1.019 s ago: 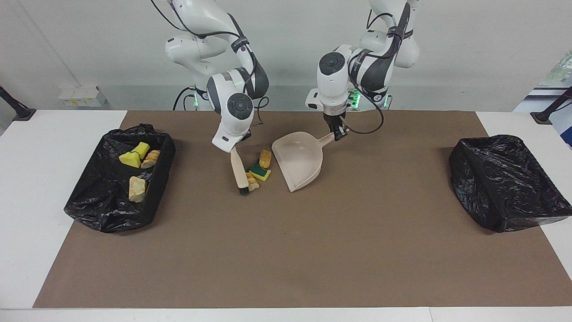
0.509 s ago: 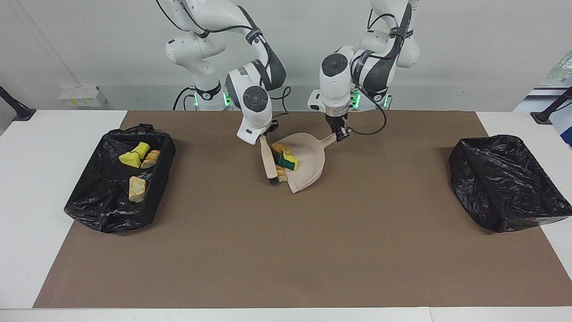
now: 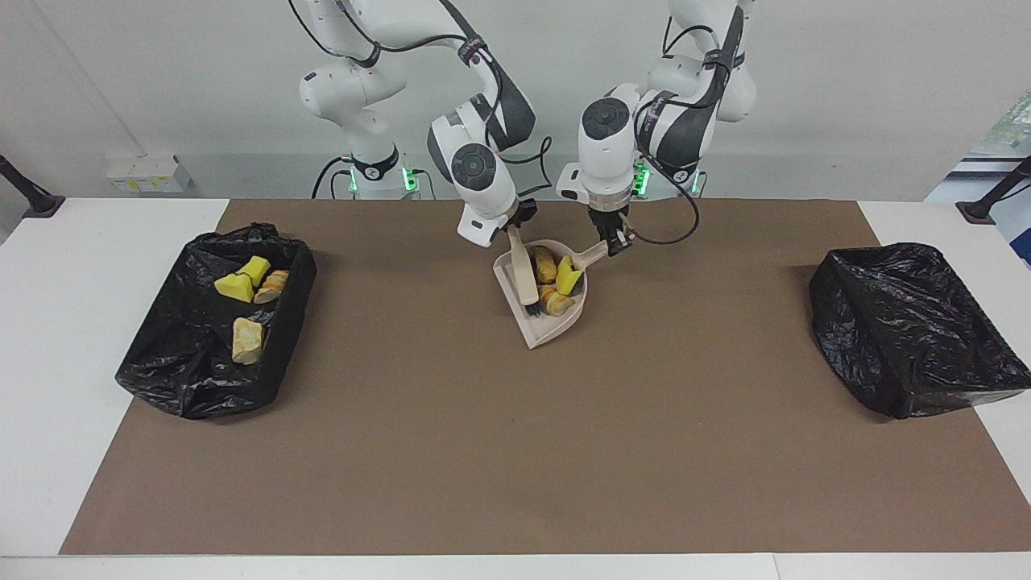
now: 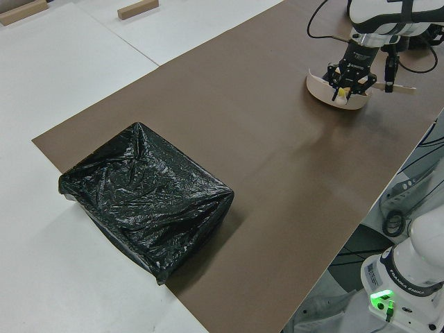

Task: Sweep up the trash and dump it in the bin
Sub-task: 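Carry the loaded dustpan with the left gripper to the black bag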

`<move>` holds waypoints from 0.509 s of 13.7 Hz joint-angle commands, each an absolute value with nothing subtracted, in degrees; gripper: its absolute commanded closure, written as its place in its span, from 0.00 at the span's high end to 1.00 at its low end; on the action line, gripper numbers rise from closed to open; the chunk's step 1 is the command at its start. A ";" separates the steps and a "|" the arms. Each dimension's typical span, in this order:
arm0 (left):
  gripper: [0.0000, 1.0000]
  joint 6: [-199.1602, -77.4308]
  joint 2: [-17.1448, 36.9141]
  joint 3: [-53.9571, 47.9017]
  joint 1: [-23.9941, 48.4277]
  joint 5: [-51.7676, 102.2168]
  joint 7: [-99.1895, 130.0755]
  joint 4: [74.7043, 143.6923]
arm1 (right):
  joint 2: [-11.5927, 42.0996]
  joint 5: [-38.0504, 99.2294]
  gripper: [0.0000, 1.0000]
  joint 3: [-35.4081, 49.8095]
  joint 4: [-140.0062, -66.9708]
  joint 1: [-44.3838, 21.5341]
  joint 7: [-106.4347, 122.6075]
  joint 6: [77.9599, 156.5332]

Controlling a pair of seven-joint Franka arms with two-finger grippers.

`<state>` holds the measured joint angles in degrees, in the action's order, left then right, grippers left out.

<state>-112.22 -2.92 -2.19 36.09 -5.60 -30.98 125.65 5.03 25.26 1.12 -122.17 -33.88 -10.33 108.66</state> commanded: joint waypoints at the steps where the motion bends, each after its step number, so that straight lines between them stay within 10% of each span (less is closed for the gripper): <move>1: 0.00 -116.62 -3.69 -2.46 33.05 -5.19 -37.58 127.96 | 1.68 23.40 0.00 0.88 -122.26 -30.68 -8.61 104.69; 7: 0.00 -120.41 -9.30 -2.46 30.07 -5.19 -46.81 132.61 | -3.42 11.44 0.00 0.79 -122.26 -24.18 -8.61 96.25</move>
